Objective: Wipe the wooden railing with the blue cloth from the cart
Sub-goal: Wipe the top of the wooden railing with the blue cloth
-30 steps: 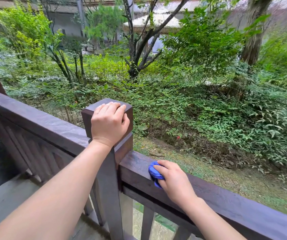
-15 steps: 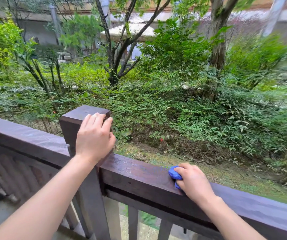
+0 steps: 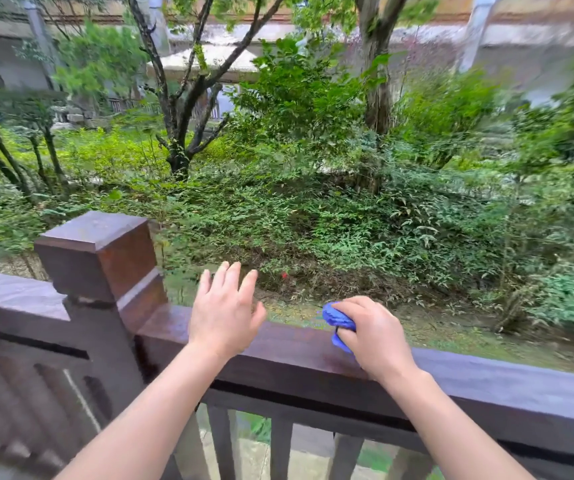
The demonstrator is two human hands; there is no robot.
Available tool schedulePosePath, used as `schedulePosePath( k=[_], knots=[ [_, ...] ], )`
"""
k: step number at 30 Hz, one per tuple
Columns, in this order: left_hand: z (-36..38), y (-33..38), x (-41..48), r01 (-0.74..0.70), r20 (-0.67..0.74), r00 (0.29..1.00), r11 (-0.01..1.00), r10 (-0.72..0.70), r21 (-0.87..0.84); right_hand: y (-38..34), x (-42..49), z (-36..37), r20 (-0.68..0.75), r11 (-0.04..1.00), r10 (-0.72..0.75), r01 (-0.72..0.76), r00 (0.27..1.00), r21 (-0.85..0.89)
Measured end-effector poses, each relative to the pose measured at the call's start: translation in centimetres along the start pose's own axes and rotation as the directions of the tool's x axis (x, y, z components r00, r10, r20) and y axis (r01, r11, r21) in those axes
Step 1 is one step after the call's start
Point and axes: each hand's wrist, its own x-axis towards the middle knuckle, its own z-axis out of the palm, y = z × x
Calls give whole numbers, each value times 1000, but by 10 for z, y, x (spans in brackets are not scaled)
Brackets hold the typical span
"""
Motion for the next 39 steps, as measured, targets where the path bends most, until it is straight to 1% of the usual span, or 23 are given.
schedulePosePath(
  k=[3,7,15,20,23,29,32,36,39],
  knots=[
    [7,29,-2,-6,52,999,1000,6,-7,16,-10,-16,-37,999,37,-36,999,18],
    [12,68,-5,-26,87,996,999,28,-24,39,-22,-38,-73,999,52,-51,996,18],
    [16,146,-7,-50,108,992,995,59,-83,91,-48,-80,-83,997,79,-81,993,-22],
    [17,185,-6,-91,115,987,985,108,-144,114,-67,-101,-117,990,129,-134,985,-35],
    [16,202,2,-134,103,983,977,153,-168,123,-75,-113,-148,985,150,-161,978,-66],
    [22,224,16,-236,77,962,941,261,-241,132,-89,-132,-217,958,237,-266,947,-112],
    [28,234,21,-308,92,935,912,343,-271,133,-96,-138,-249,931,311,-347,917,-114],
    [33,252,23,-402,69,891,851,449,-339,133,-111,-146,-284,889,388,-437,877,-135],
    [36,273,22,-478,75,845,810,530,-340,134,-131,-152,-311,851,446,-505,839,-143]
  ],
)
